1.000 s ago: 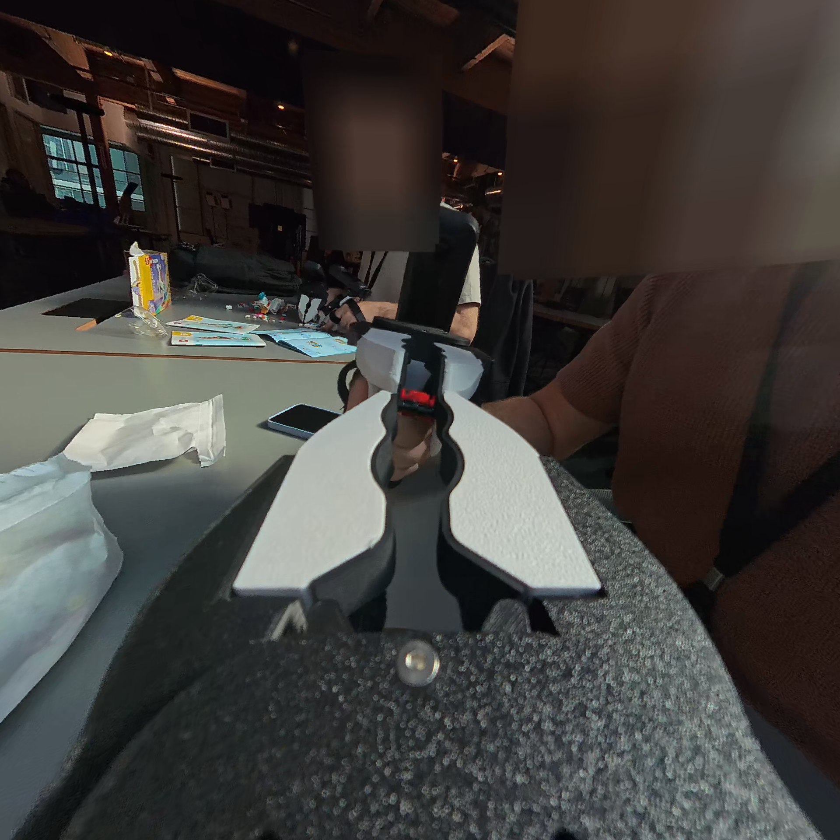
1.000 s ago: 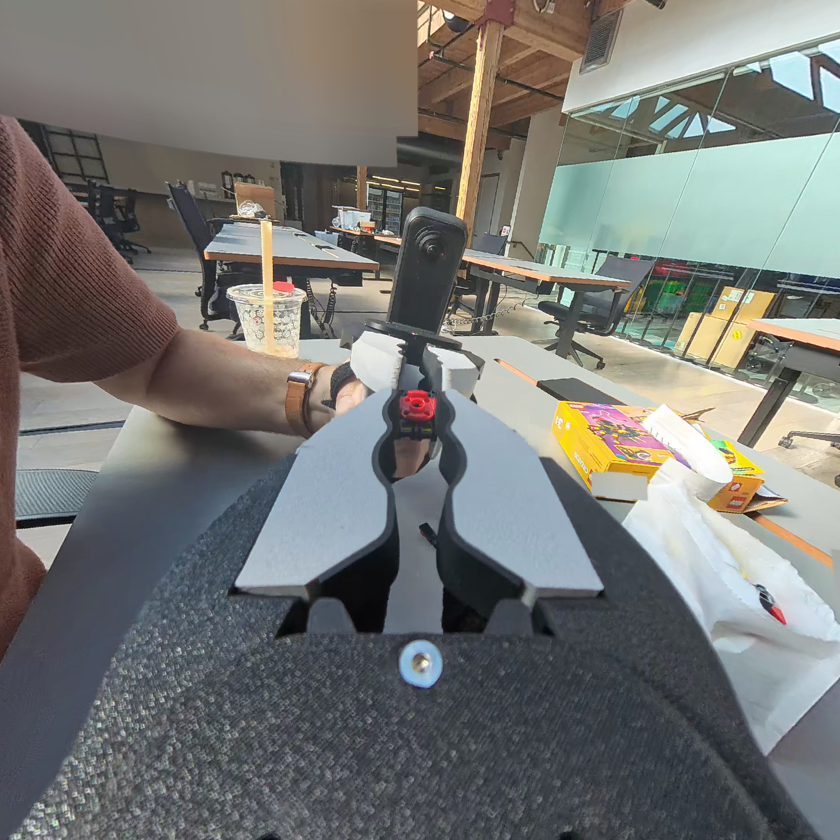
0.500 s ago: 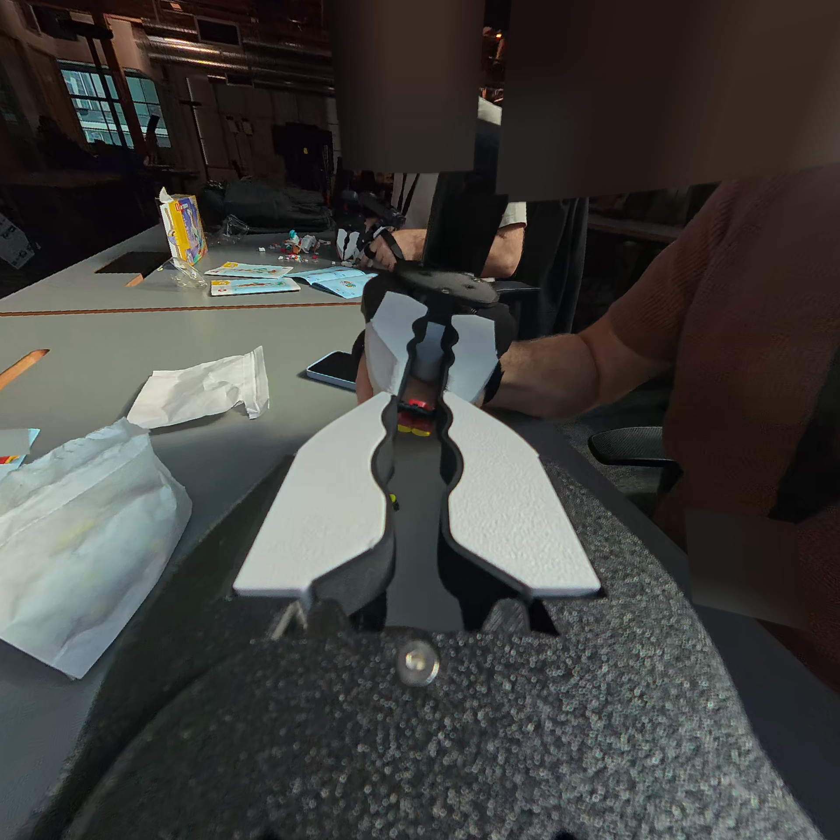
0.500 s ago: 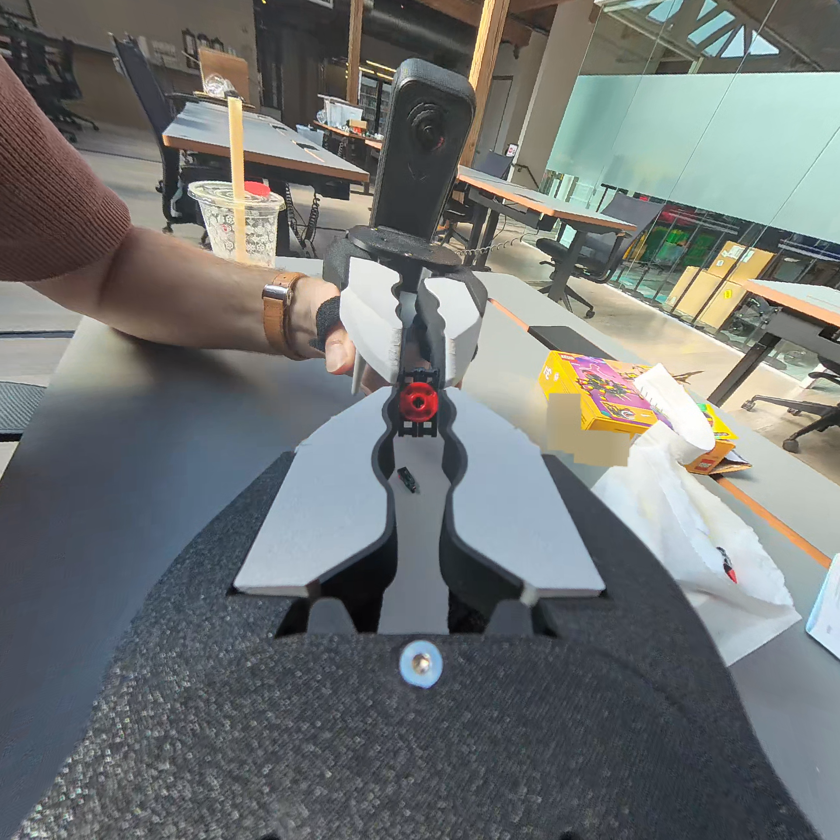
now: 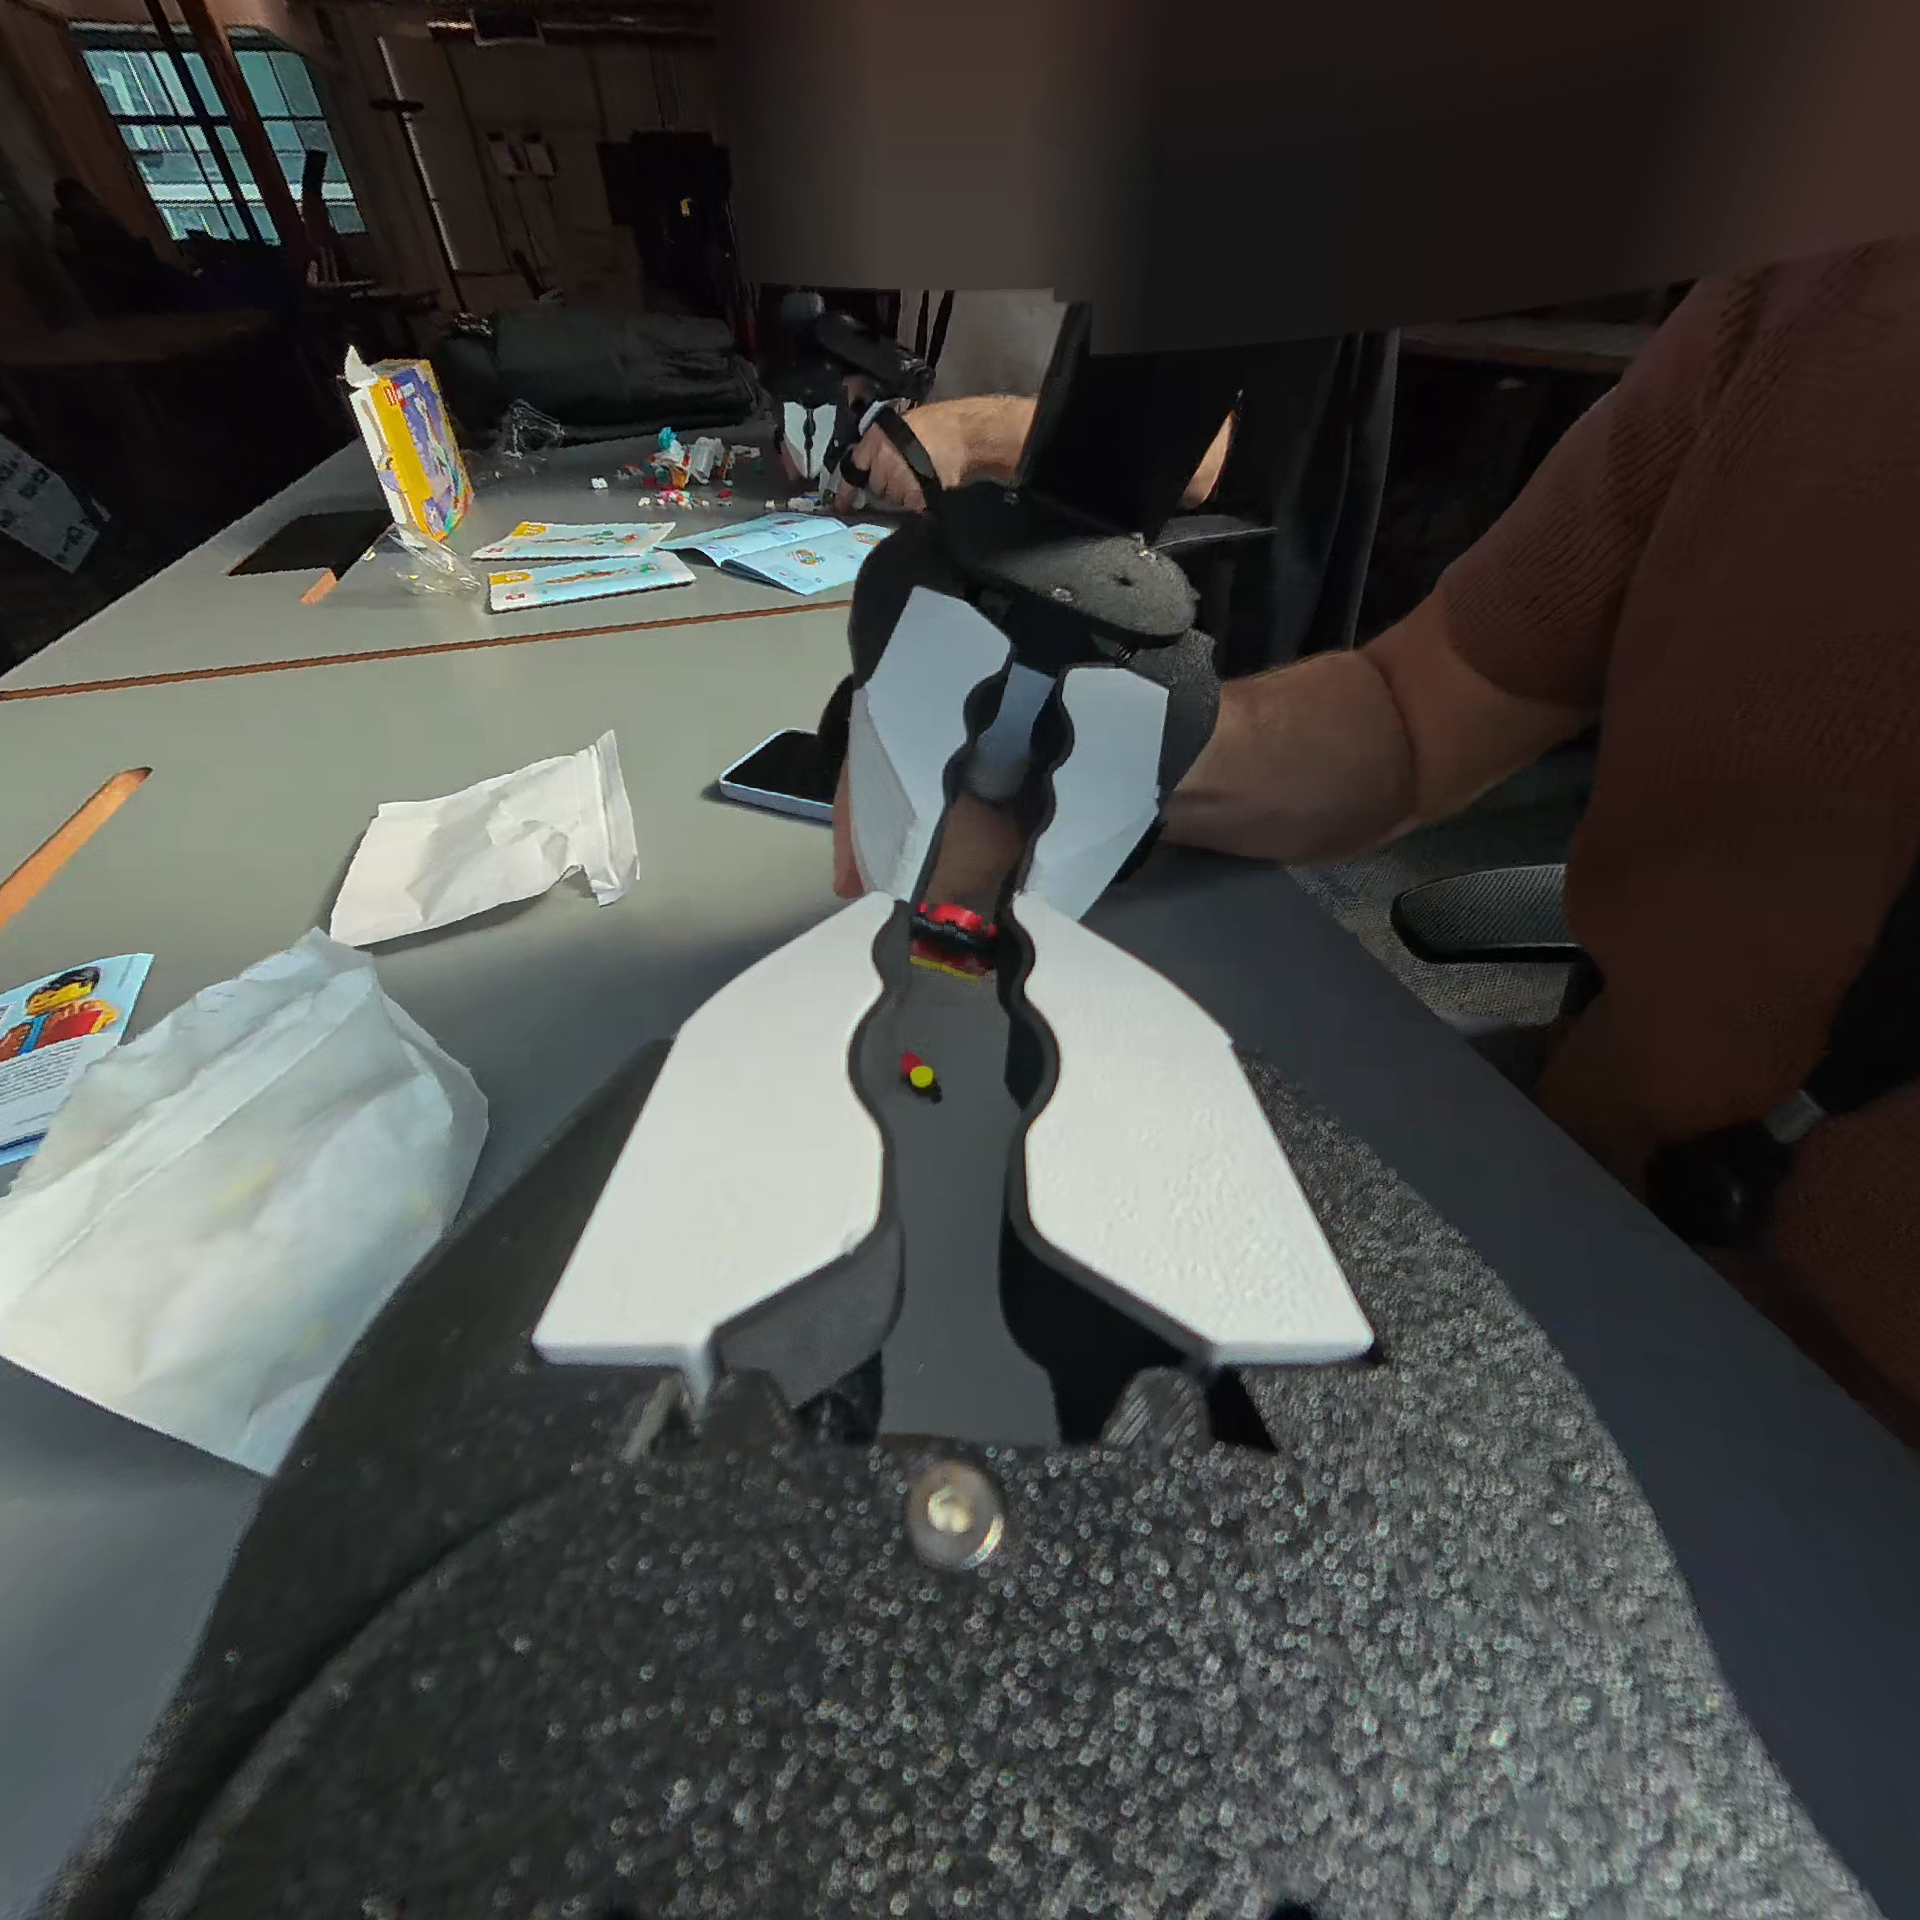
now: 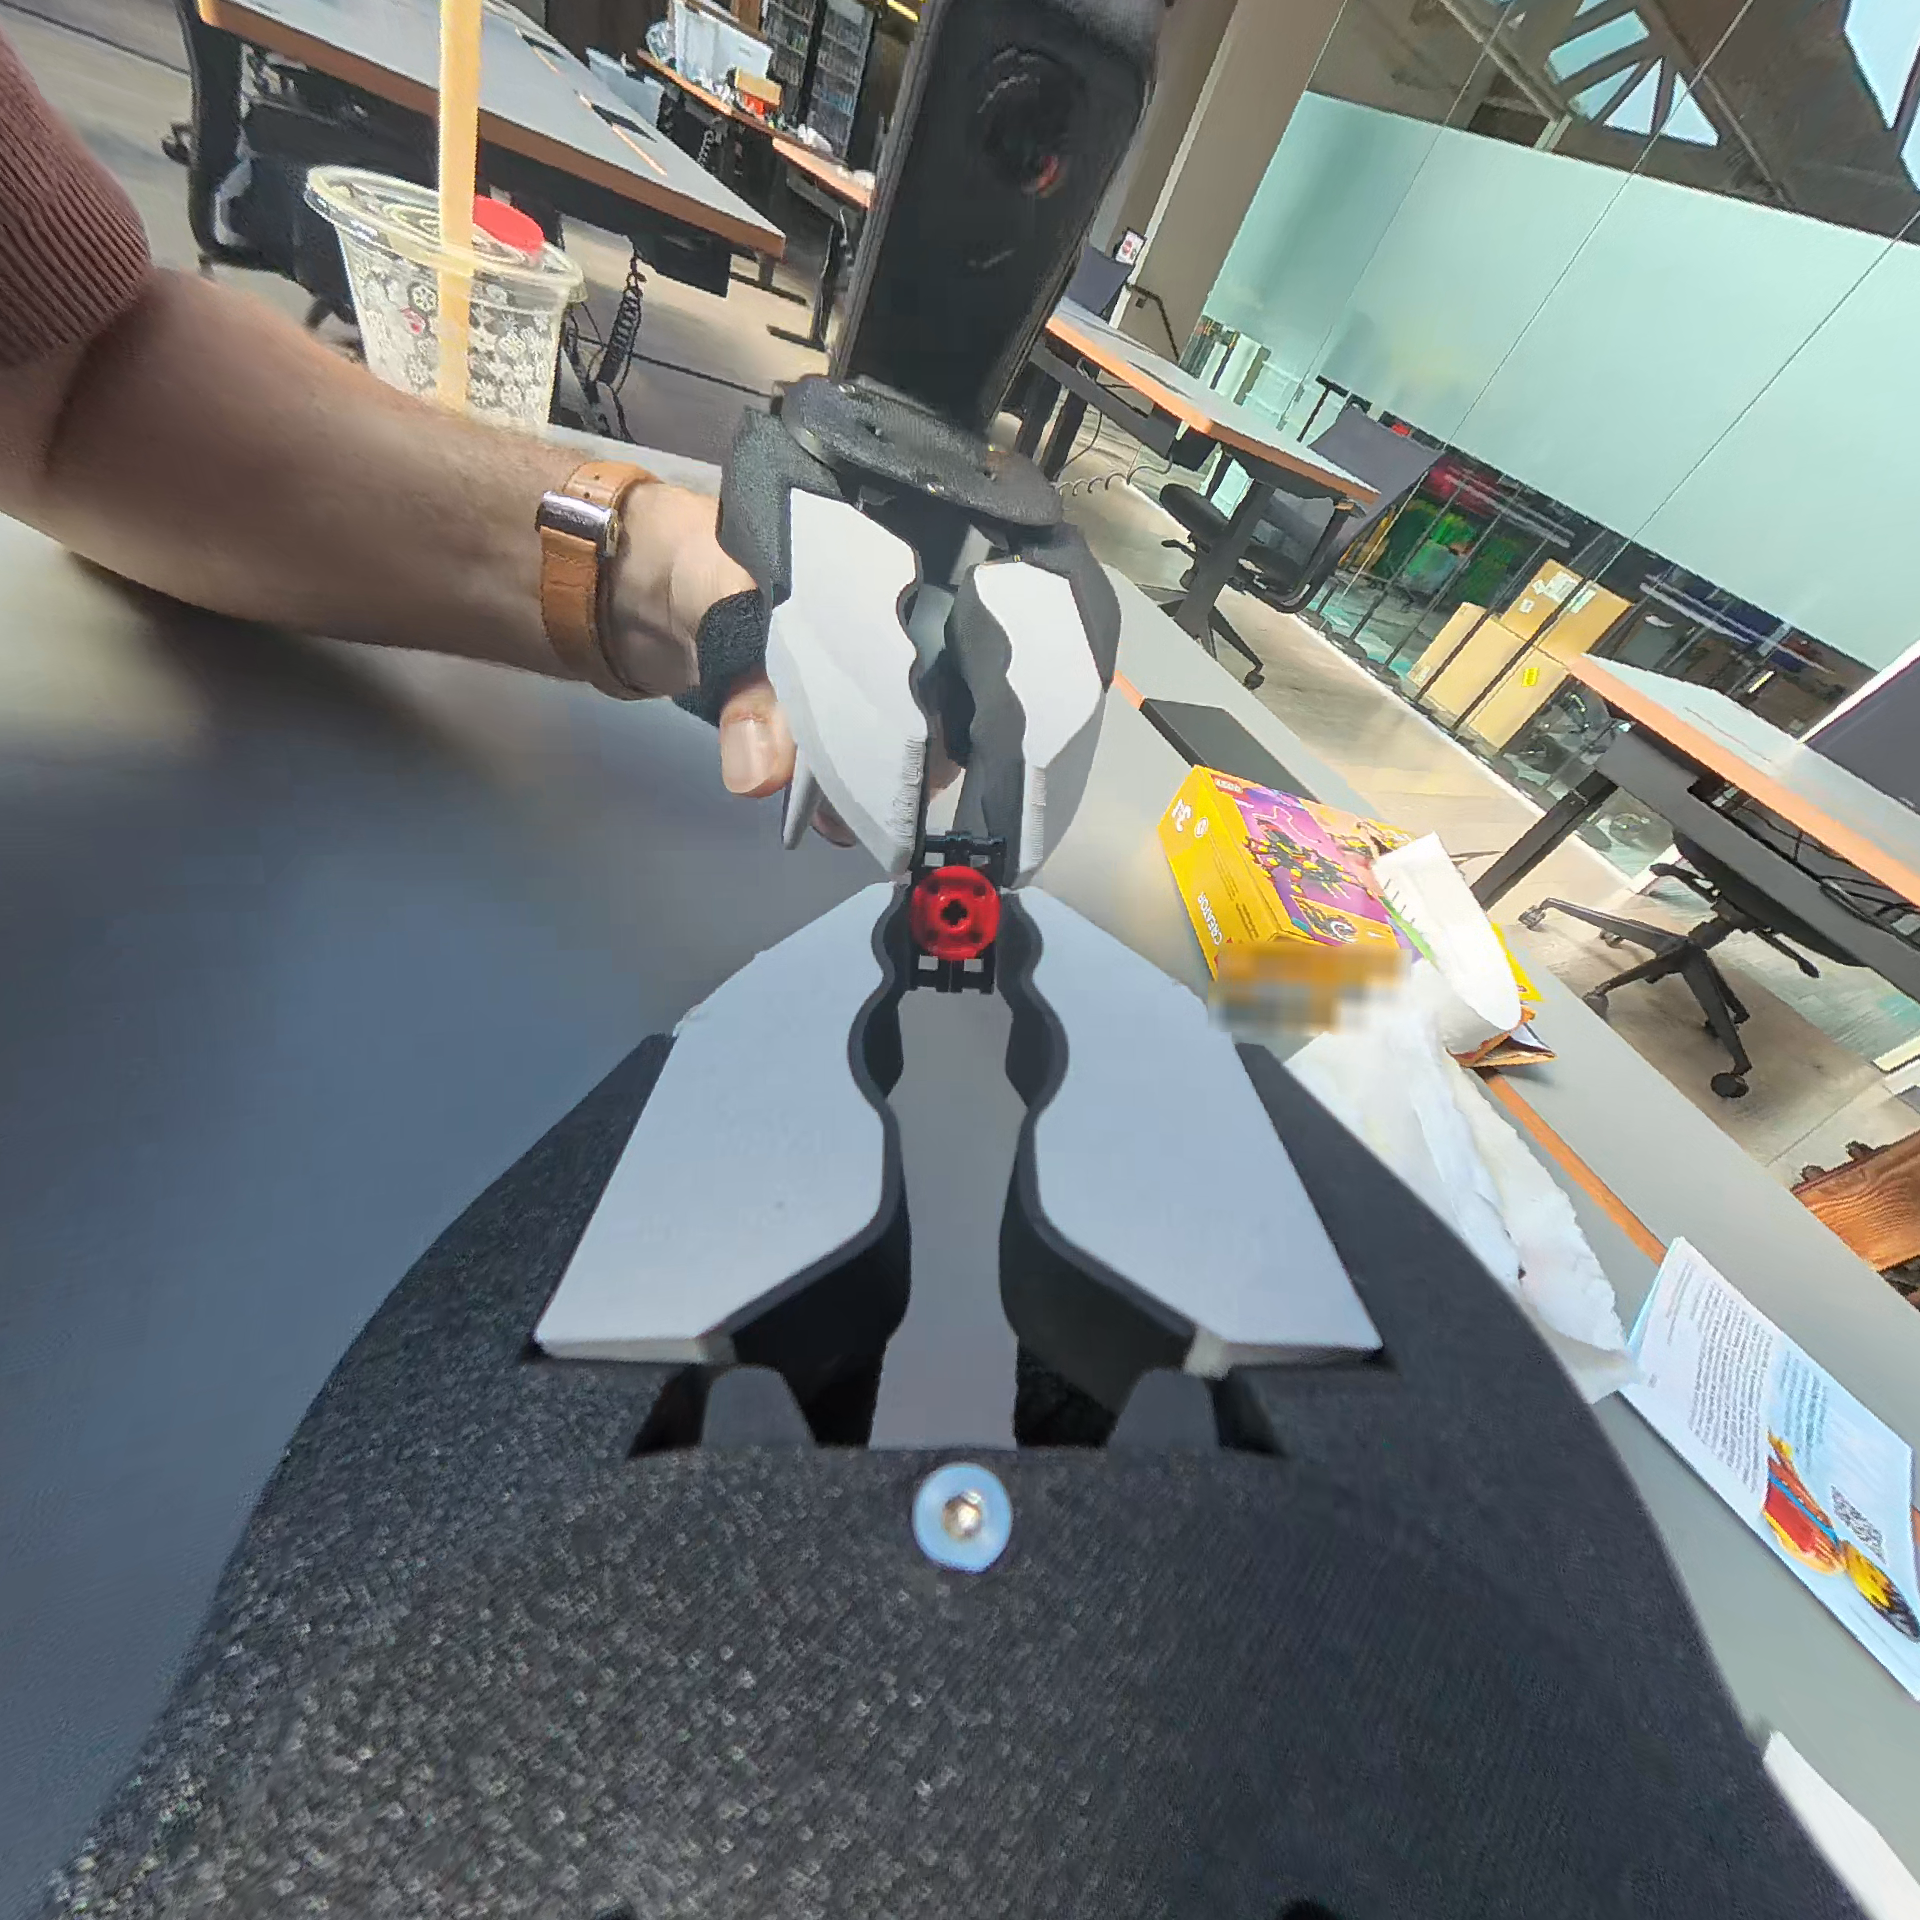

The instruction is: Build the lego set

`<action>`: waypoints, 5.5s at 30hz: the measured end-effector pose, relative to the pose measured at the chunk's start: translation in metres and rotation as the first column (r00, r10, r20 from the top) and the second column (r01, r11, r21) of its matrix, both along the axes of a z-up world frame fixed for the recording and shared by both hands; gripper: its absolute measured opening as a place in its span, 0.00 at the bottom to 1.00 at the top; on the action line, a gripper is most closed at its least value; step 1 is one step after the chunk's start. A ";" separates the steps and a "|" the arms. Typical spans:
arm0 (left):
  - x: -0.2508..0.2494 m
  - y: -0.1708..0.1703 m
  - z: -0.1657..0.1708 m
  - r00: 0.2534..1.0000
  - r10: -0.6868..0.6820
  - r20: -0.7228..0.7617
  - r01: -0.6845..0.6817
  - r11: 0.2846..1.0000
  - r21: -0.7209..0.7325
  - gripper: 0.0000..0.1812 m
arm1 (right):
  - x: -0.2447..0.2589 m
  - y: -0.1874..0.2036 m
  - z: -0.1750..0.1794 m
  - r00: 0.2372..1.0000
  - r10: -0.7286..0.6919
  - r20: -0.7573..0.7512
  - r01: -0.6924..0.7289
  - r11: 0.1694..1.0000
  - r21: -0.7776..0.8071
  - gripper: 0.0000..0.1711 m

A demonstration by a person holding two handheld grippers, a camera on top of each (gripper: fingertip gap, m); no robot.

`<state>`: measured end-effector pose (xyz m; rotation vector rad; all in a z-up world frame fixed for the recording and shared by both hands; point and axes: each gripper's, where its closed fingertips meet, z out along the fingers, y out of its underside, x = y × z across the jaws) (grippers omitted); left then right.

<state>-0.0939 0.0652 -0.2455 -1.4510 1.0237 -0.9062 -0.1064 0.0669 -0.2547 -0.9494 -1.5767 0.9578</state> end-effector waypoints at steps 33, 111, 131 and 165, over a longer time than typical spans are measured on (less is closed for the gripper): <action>-0.064 0.054 0.006 0.883 0.430 0.186 -0.441 0.897 0.024 0.09 | -0.024 0.165 0.000 0.891 -0.349 0.292 0.426 0.866 -0.264 0.09; -0.017 -0.008 0.075 0.781 -0.015 0.625 0.208 0.949 -0.236 0.12 | -0.010 -0.018 0.087 0.787 -0.024 -0.617 0.434 0.732 0.525 0.03; -0.022 -0.018 0.069 0.989 0.073 0.130 -0.111 0.944 0.312 0.04 | -0.014 -0.014 0.084 0.947 0.085 -0.310 -0.155 0.965 -0.212 0.12; -0.026 -0.019 0.067 0.983 -0.008 0.185 -0.018 0.990 0.137 0.04 | -0.022 -0.021 0.071 0.946 0.184 -0.268 -0.300 0.815 -0.496 0.04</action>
